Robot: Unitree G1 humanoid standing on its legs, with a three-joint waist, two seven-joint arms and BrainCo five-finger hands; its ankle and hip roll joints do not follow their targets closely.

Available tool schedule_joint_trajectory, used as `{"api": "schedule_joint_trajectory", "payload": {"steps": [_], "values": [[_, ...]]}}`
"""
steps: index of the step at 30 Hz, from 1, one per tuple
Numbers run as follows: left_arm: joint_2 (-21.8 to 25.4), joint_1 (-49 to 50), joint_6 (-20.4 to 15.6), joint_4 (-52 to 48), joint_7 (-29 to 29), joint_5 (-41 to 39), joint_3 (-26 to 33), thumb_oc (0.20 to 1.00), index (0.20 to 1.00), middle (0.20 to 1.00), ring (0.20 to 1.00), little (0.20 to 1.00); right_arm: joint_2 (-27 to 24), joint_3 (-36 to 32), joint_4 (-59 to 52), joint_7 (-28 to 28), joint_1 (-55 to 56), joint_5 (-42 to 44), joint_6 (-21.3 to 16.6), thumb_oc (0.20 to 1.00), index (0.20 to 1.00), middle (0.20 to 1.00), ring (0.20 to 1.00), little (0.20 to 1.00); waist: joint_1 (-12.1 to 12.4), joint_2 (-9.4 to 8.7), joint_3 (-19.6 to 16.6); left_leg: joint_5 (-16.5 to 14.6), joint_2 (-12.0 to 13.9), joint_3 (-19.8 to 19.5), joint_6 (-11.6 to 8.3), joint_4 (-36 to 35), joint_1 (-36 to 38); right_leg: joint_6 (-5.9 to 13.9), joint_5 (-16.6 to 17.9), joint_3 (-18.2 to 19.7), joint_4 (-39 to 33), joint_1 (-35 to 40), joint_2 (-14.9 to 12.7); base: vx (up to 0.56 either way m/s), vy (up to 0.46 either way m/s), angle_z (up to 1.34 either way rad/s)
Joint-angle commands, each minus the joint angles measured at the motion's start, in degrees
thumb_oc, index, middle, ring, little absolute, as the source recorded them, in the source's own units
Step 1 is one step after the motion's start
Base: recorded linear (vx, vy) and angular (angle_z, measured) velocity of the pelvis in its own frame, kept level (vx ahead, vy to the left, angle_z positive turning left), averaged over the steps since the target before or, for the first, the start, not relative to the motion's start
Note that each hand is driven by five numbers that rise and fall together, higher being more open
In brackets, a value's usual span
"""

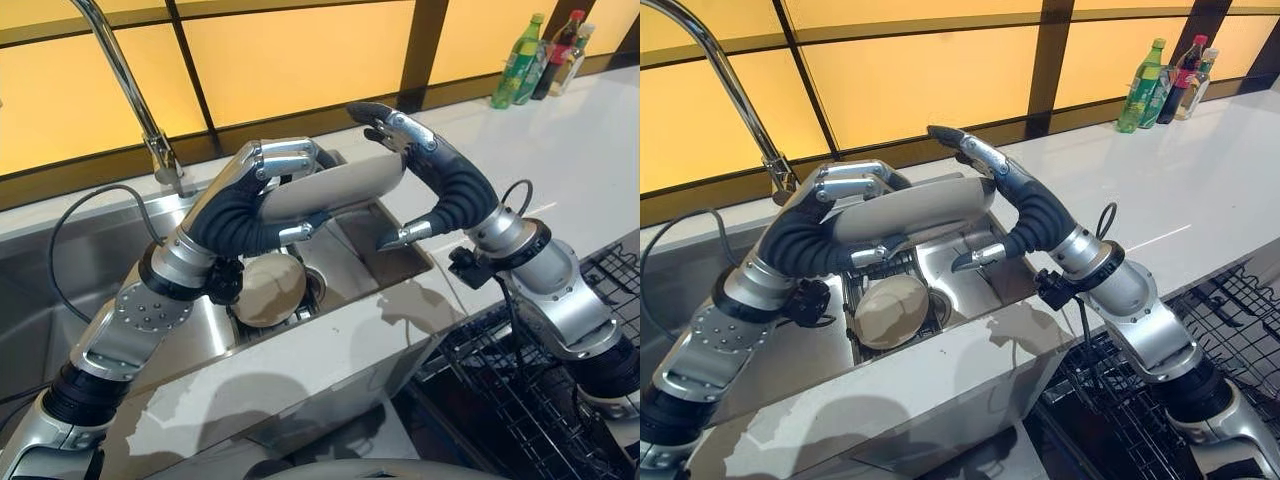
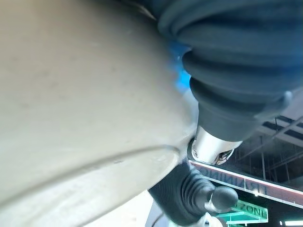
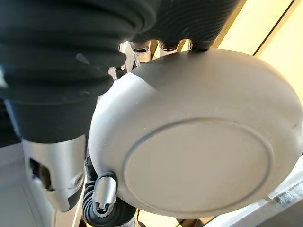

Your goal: Pick up plates and place into dishwasher.

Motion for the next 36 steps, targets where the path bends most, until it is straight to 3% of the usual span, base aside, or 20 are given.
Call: {"api": "schedule_joint_trajectory", "payload": {"steps": [1, 3, 4, 5, 20, 27, 30, 31, 34, 36], "values": [[-0.6, -5.9, -1.8, 1.1, -0.4, -4.7, -2.5, 0.2, 0.2, 0.2, 0.2, 0.2, -0.9, 3.1, -1.0, 0.5, -2.9, 1.6, -1.9, 1.0, 1.0, 1.0, 1.0, 1.0, 0.1, 0.92, -6.1, -5.8, -0.5, -0.9, 1.68, 0.7, 0.3, 1.13, 1.8, -0.3, 3.3, -5.8, 0.5, 0.0, 0.0, 0.0], [-0.9, -5.8, -2.1, 1.4, -1.1, -5.0, -2.4, 0.2, 0.2, 0.2, 0.2, 0.2, 0.1, 2.9, -0.8, 1.4, -2.6, 1.2, -1.9, 0.837, 0.837, 0.837, 0.837, 0.837, 0.2, 0.9, -6.0, -5.9, -0.6, -1.0, 1.8, 0.8, 0.3, 1.12, 1.7, -0.1, 3.5, -5.8, 0.5, 0.0, 0.0, 0.0], [-1.1, -5.9, -2.2, 1.5, -1.4, -4.9, -2.4, 0.2, 0.2, 0.2, 0.2, 0.2, 0.4, 3.0, -0.8, 1.7, -2.5, 0.8, -1.7, 0.445, 0.445, 0.445, 0.445, 0.445, 0.2, 0.92, -6.0, -5.9, -0.7, -1.2, 1.88, 0.9, 0.3, 1.12, 1.7, -0.1, 3.5, -5.8, 0.5, 0.0, 0.0, 0.0], [-1.1, -6.0, -2.0, 1.5, -1.4, -5.0, -2.6, 0.2, 0.2, 0.2, 0.2, 0.2, 0.7, 3.2, -0.7, 2.0, -2.4, 0.4, -1.5, 0.2, 0.2, 0.2, 0.2, 0.2, 0.2, 0.92, -6.0, -5.9, -0.7, -1.2, 1.94, 0.9, 0.3, 1.12, 1.7, 0.0, 3.5, -5.8, 0.5, 0.02, -0.001, -0.04], [0.1, -6.0, -1.9, 1.2, 0.7, -4.9, -2.1, 0.2, 0.2, 0.2, 0.2, 0.2, -4.5, 3.9, -1.8, 6.1, -2.4, -4.2, -0.2, 0.2, 0.2, 0.2, 0.2, 0.2, -0.1, 0.61, -6.2, -5.8, -0.7, -1.0, 2.02, 1.1, 0.3, 0.84, 1.4, 0.6, 3.9, -5.7, 0.9, 0.0, 0.001, -0.01], [0.4, -5.4, -2.0, 0.9, 1.9, -4.8, -1.4, 0.2, 0.2, 0.2, 0.2, 0.2, -5.4, 3.3, -1.9, 5.4, -2.0, -5.5, -0.3, 0.2, 0.2, 0.2, 0.2, 0.2, 0.0, 0.5, -6.3, -5.8, -0.9, -1.5, 2.08, 1.1, 0.2, 0.84, 1.3, 0.5, 4.3, -5.8, 0.8, 0.0, 0.0, 0.0], [0.3, -5.3, -0.2, 1.4, 5.0, -4.2, -1.1, 0.216, 0.216, 0.216, 0.216, 0.216, -5.2, 2.8, -1.2, 2.8, -2.1, -7.3, -1.0, 0.2, 0.2, 0.2, 0.2, 0.2, 0.1, 0.48, -6.2, -5.8, -0.8, -1.5, 2.04, 1.1, 0.3, 0.89, 1.2, 0.4, 4.5, -5.8, 0.7, 0.0, 0.0, 0.0], [0.0, -5.0, 1.0, 1.8, 6.6, -4.7, -0.7, 0.385, 0.385, 0.385, 0.385, 0.385, -5.0, 2.4, -0.9, 1.2, -2.0, -8.1, -1.1, 0.2, 0.2, 0.2, 0.2, 0.2, 0.1, 0.47, -6.2, -5.8, -0.7, -1.3, 2.04, 1.0, 0.3, 0.91, 1.2, 0.3, 4.6, -5.8, 0.7, 0.0, 0.0, 0.0], [-1.4, -3.4, 2.6, 3.4, 9.2, -5.5, 1.1, 1.0, 1.0, 1.0, 1.0, 1.0, -4.0, 0.5, 0.1, -1.1, -1.2, -10.4, -1.1, 0.2, 0.2, 0.2, 0.2, 0.2, 0.0, 0.46, -6.2, -5.8, -0.7, -1.2, 2.1, 1.0, 0.3, 0.86, 1.1, 0.4, 4.7, -5.9, 0.8, -0.04, 0.013, 0.01], [-2.3, -1.7, 3.1, 4.4, 12.0, -5.3, 3.4, 1.0, 1.0, 1.0, 1.0, 1.0, -3.7, -1.8, 1.1, -1.6, 0.2, -12.2, -1.3, 0.2, 0.2, 0.2, 0.2, 0.2, -0.1, 0.46, -6.2, -5.8, -0.6, -0.9, 2.11, 1.0, 0.3, 0.87, 1.1, 0.5, 4.7, -6.0, 0.7, -0.04, 0.007, 0.0]]}}
